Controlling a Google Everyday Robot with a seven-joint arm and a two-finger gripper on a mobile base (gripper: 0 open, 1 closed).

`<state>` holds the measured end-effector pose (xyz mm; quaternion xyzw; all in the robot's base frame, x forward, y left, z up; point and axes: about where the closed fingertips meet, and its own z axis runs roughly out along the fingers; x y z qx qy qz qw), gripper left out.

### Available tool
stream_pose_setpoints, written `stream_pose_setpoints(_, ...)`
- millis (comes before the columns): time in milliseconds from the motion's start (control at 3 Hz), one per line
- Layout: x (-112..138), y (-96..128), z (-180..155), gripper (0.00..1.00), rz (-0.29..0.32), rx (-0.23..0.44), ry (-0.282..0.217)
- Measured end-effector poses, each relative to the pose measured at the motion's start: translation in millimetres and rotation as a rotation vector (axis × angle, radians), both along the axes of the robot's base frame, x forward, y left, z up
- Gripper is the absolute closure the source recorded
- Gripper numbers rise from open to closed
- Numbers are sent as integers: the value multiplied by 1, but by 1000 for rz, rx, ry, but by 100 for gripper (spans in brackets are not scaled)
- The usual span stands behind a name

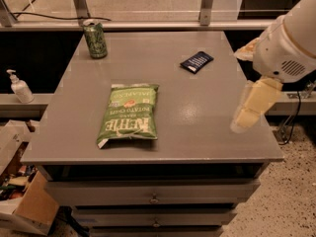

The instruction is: Move green jalapeno chip bag near green can

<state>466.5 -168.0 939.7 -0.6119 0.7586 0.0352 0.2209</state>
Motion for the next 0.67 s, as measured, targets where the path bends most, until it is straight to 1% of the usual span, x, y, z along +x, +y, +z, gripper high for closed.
stream_pose_setpoints(333,21,39,-18,0,44,93,-19)
stream_pose_setpoints(667,34,72,-33,0,80,153,-20)
